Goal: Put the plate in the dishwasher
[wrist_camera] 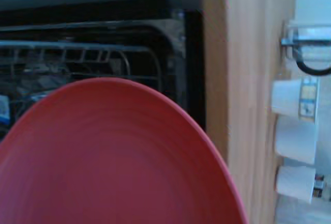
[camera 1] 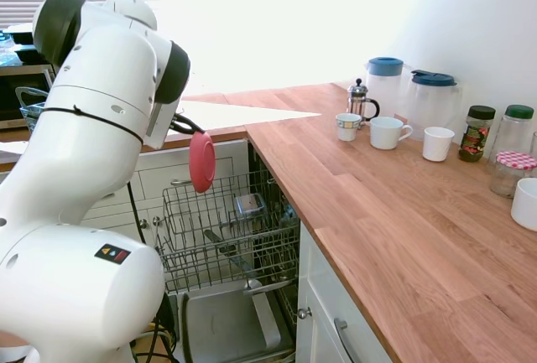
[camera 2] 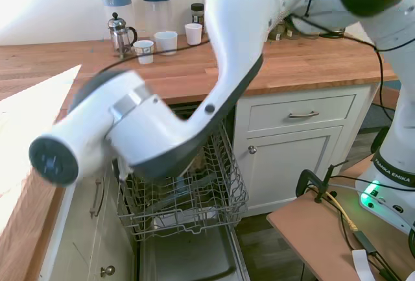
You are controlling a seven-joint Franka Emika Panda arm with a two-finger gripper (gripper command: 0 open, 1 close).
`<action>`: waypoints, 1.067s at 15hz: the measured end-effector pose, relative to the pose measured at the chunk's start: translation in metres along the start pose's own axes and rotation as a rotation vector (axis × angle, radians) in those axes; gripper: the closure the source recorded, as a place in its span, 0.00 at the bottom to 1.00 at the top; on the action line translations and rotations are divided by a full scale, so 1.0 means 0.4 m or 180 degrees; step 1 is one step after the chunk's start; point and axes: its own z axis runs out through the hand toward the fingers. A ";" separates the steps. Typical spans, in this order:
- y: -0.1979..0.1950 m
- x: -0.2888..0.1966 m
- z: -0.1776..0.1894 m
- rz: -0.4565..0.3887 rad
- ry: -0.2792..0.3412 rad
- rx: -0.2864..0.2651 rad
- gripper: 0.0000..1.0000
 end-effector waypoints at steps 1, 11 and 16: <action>-0.025 0.007 -0.014 -0.0140 0.0036 -0.0058 1.00; -0.128 0.079 0.113 -0.0597 -0.0439 -0.0253 1.00; -0.153 0.064 0.187 -0.0663 -0.0665 -0.0238 1.00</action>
